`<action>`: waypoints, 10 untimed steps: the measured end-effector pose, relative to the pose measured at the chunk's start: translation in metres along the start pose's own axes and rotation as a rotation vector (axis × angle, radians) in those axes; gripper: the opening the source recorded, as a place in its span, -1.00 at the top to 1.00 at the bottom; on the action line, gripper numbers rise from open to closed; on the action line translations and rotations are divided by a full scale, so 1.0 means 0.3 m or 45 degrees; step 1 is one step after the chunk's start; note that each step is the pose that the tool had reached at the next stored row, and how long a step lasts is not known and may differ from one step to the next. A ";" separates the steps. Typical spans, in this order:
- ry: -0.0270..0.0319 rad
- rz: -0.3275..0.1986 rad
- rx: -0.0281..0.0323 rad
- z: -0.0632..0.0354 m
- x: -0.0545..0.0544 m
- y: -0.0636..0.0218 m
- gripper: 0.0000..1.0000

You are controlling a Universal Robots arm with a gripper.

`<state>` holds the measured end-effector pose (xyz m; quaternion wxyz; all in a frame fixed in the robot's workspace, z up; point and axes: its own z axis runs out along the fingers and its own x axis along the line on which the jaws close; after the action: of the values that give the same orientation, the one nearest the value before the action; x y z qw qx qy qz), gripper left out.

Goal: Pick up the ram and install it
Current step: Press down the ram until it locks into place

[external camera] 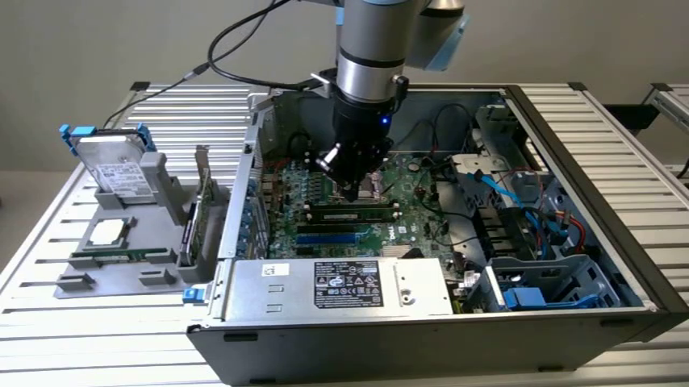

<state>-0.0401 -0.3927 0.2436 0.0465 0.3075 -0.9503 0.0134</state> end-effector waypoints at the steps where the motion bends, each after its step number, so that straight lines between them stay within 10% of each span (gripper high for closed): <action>1: -0.0016 0.014 -0.0004 0.000 0.000 0.000 0.80; 10: -0.0188 0.145 -0.0010 0.000 0.000 0.000 0.80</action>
<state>-0.0401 -0.3927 0.2436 0.0388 0.2529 -0.9666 0.0134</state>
